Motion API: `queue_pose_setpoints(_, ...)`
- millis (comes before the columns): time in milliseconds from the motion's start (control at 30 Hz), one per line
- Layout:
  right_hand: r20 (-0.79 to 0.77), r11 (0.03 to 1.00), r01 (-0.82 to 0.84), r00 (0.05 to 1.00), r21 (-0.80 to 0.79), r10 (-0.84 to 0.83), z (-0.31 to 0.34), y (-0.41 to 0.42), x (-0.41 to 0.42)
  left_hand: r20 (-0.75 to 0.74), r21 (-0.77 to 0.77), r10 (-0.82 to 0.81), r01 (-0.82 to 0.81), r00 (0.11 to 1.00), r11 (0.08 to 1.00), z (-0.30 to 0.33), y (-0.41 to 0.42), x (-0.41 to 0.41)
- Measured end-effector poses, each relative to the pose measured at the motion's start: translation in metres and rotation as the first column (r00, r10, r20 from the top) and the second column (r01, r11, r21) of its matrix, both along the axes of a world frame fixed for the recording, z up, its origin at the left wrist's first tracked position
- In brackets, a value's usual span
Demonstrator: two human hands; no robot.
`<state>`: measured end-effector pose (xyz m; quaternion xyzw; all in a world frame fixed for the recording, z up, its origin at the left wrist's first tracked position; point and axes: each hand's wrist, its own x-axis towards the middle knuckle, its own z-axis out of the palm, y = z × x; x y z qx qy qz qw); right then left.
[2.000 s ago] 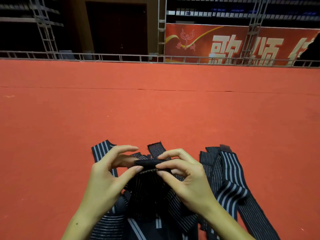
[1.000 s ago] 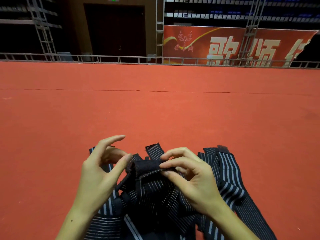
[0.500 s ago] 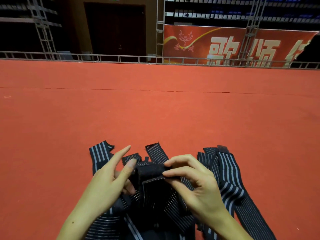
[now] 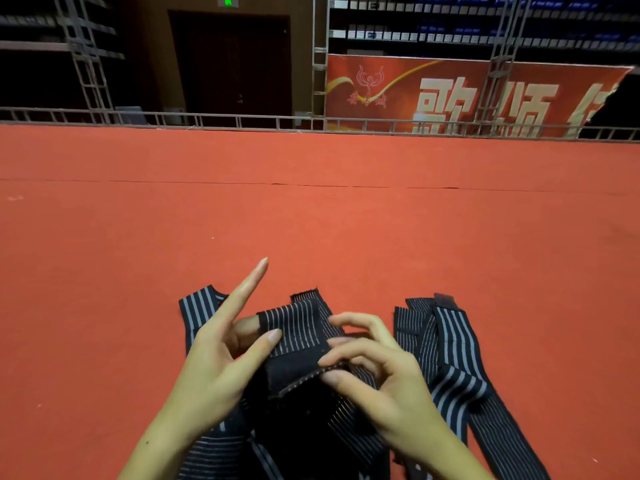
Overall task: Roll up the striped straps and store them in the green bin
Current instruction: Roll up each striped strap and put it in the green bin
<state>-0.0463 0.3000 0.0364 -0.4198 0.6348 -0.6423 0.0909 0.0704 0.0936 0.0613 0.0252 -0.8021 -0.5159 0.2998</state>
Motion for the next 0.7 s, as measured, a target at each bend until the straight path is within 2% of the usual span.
queue_pose_setpoints(100, 0.153, 0.999, -0.044, 0.987, -0.024, 0.048, 0.011, -0.006, -0.005, -0.017, -0.045, 0.016, -0.017, 1.0, 0.999, 0.001, 0.0, 0.0)
queue_pose_setpoints(133, 0.138, 0.998, -0.067, 0.988, -0.013, 0.068, 0.015, -0.007, -0.004, -0.033, -0.058, 0.048, -0.05, 0.998, 0.997, 0.001, -0.001, 0.0)
queue_pose_setpoints(267, -0.101, 0.993, -0.055, 0.993, 0.101, 0.065, 0.017, -0.006, 0.006, -0.109, -0.09, 0.147, -0.157, 0.983, 0.983, -0.001, -0.006, 0.001)
queue_pose_setpoints(367, -0.137, 0.996, -0.029, 0.99, 0.085, 0.04, 0.016, 0.003, 0.009, -0.127, -0.115, 0.233, -0.247, 0.964, 0.962, -0.002, -0.011, 0.0)
queue_pose_setpoints(467, -0.197, 0.997, -0.022, 0.98, 0.076, 0.037, 0.02, 0.018, 0.011, -0.139, -0.068, 0.326, -0.337, 0.935, 0.939, -0.006, -0.027, 0.001)
queue_pose_setpoints(533, -0.195, 0.998, 0.002, 0.981, 0.068, 0.012, 0.021, 0.024, 0.009, -0.143, -0.073, 0.259, -0.272, 0.955, 0.96, -0.006, -0.026, 0.0)
queue_pose_setpoints(700, -0.031, 0.998, 0.0, 1.0, 0.06, 0.002, 0.028, 0.005, 0.006, -0.101, -0.072, 0.084, -0.091, 0.991, 0.993, -0.007, -0.001, -0.003)
